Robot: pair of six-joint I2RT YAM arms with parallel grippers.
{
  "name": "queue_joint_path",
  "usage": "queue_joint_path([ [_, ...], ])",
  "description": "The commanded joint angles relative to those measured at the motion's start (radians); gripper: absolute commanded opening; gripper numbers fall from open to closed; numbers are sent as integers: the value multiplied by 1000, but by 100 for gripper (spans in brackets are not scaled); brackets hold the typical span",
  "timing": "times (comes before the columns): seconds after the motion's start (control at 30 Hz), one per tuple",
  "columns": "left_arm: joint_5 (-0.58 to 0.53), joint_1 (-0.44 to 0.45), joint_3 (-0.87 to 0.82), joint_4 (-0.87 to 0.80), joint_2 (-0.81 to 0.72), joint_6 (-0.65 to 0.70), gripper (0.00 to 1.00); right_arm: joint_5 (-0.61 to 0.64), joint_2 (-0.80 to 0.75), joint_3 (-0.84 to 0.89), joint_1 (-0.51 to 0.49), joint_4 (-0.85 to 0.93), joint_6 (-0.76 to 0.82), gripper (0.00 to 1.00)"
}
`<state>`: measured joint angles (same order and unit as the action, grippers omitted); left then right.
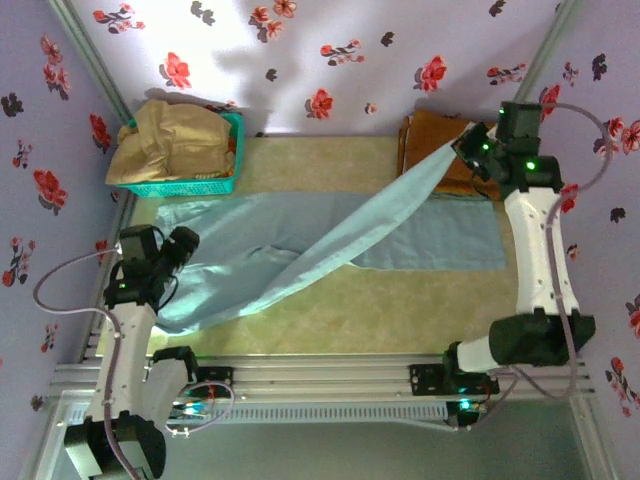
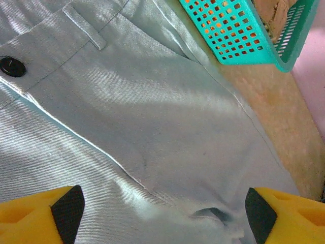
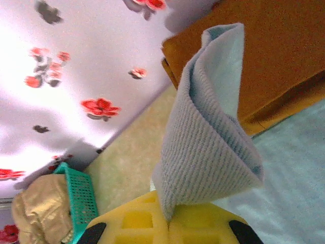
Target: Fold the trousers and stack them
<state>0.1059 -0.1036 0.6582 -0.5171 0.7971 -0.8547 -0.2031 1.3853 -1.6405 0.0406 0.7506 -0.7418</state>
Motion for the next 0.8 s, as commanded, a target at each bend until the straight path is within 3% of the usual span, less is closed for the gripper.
queue_joint_path([
  [0.0,6,-8,12,1,-7,13,86,22,-106,134,82,76,10,0],
  [0.13,28,-8,-12,16,-9,15,86,49,-211,373,190,118,78,0],
  [0.23,40,-8,-30,23,-12,16,86,107,-282,484,256,152,124,10],
  [0.27,51,-7,-43,36,-15,10,86,136,-296,509,261,148,128,26],
  [0.3,61,-7,-55,49,-15,3,86,154,-294,518,263,148,124,52],
  [0.37,80,-7,-70,64,-12,-1,86,155,-258,498,263,155,118,84],
  [0.6,95,7,-96,68,-38,-6,86,162,-232,458,243,175,129,89],
  [0.77,88,147,-148,166,-13,-76,84,82,-248,596,132,134,87,87],
])
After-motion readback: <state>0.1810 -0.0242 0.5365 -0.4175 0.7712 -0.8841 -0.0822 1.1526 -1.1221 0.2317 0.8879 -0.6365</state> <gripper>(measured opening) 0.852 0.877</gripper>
